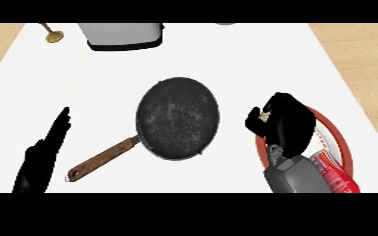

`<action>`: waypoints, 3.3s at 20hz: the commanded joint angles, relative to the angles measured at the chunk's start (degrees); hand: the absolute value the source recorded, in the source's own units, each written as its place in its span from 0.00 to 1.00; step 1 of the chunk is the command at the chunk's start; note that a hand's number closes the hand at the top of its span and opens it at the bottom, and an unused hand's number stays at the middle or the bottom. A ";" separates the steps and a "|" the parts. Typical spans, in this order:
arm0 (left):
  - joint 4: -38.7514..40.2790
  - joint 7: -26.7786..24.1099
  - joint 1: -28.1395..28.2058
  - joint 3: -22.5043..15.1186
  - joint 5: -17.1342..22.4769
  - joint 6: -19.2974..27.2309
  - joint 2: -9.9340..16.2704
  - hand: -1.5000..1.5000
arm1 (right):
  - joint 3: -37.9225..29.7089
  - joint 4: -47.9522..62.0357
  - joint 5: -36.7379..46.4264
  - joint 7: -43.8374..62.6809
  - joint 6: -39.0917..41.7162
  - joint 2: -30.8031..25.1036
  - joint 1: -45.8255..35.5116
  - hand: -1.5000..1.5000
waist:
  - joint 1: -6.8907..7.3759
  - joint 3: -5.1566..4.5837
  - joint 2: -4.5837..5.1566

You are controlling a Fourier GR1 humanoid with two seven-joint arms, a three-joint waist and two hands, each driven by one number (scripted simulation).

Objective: Pick the cupcake from the plate and place it in the pan

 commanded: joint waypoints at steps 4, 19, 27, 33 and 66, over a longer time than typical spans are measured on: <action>-0.75 0.27 -2.84 -1.41 -0.11 -1.55 0.17 0.50 | 12.17 -12.98 15.91 20.71 6.16 5.38 -1.43 1.00 | 4.07 0.56 2.11; 1.64 -1.70 -5.71 -3.87 -1.67 -2.11 -1.59 0.50 | 0.67 9.49 -1.56 17.52 -11.66 5.50 -13.98 1.00 | 8.44 0.80 3.72; 2.64 -1.75 -8.56 -5.19 -2.66 -1.59 -3.10 0.50 | -3.90 31.05 -17.13 6.29 -19.75 5.51 -20.34 1.00 | 9.78 0.87 4.29; 2.11 -1.39 -9.22 -4.90 -1.87 -3.16 -2.01 0.50 | -13.38 29.99 -31.08 1.62 -32.55 5.51 -19.29 0.00 | 11.04 1.13 4.79; -1.16 -1.29 -0.23 -0.88 -0.96 -1.58 -2.05 0.50 | 0.88 -8.45 -3.99 -4.21 -75.37 5.53 33.80 0.00 | 2.51 0.56 2.03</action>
